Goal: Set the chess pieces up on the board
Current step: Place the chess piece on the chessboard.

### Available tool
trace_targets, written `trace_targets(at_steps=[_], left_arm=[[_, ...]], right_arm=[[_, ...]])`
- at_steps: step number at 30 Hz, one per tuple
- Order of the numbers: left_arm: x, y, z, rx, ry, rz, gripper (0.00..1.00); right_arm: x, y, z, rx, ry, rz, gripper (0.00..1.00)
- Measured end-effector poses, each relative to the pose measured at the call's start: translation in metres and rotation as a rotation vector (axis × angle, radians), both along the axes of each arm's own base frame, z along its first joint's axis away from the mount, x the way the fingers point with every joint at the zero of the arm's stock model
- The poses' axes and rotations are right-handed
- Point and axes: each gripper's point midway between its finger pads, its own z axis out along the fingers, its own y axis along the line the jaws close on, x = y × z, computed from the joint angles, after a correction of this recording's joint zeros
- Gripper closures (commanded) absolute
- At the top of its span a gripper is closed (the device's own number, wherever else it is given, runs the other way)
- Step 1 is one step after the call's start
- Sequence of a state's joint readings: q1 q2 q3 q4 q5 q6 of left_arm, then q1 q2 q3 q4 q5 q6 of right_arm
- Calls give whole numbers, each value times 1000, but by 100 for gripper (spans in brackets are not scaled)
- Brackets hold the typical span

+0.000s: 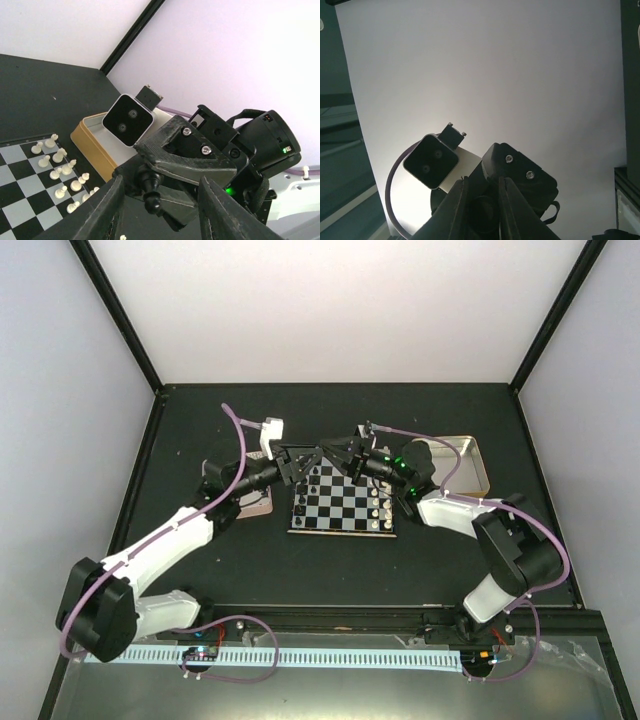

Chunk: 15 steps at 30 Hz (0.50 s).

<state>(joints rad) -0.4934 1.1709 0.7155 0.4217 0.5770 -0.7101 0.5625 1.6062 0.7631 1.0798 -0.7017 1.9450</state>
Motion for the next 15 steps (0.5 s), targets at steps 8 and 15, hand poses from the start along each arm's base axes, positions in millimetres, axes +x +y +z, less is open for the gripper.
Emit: trace_targets(at_steps=[8, 15], left_arm=[[4, -5, -11, 7, 33, -5, 81], [4, -5, -11, 10, 28, -1, 93]], right_arm=[[-1, -1, 4, 23, 3, 5, 94], [1, -1, 1, 8, 2, -3, 93]])
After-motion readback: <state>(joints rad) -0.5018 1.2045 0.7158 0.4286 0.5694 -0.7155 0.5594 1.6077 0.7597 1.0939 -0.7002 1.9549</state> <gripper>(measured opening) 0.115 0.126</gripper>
